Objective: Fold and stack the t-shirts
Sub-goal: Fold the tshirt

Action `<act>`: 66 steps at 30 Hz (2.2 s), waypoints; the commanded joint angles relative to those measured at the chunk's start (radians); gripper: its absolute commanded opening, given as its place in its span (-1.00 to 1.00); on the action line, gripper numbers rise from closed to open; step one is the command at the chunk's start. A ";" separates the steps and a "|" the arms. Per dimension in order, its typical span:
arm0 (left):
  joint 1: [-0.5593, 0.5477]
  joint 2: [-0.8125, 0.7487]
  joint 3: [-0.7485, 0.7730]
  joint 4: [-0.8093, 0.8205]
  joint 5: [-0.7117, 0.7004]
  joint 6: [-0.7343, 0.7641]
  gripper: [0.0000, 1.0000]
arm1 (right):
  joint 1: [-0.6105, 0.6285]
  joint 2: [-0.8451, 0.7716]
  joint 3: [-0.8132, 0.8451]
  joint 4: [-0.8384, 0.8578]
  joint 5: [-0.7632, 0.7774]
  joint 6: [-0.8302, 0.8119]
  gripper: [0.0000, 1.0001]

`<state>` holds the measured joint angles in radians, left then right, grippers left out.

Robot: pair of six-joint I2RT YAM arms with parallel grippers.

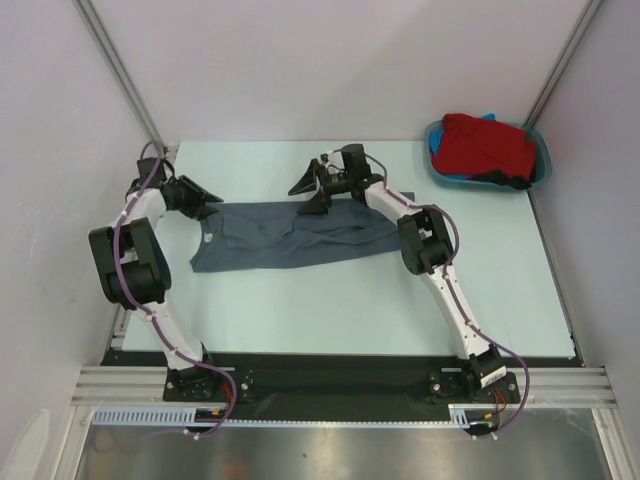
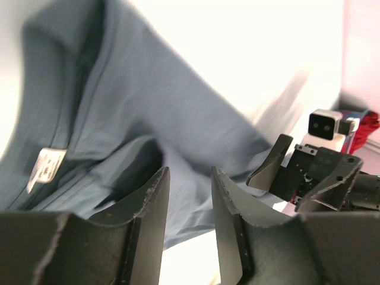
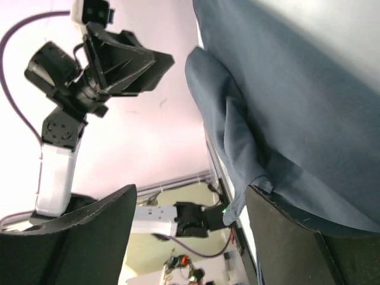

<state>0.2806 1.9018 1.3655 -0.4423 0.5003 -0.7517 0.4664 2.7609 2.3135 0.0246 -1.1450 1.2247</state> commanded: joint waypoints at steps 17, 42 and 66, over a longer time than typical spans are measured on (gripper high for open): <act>-0.057 -0.237 -0.236 -0.069 -0.034 0.222 -0.35 | -0.066 -0.454 -0.045 -0.899 0.694 -0.877 0.58; -0.070 -0.101 -0.253 0.079 -0.161 0.192 -0.27 | -0.094 -0.524 0.069 -0.937 0.679 -0.809 0.59; -0.090 -0.095 -0.226 0.088 -0.094 0.163 -0.88 | -0.081 -0.481 0.069 -0.957 0.671 -0.806 0.59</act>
<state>0.2012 1.8481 1.1000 -0.3553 0.3740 -0.5793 0.3798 2.2978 2.3505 -0.9226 -0.4755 0.4179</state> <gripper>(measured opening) 0.061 0.796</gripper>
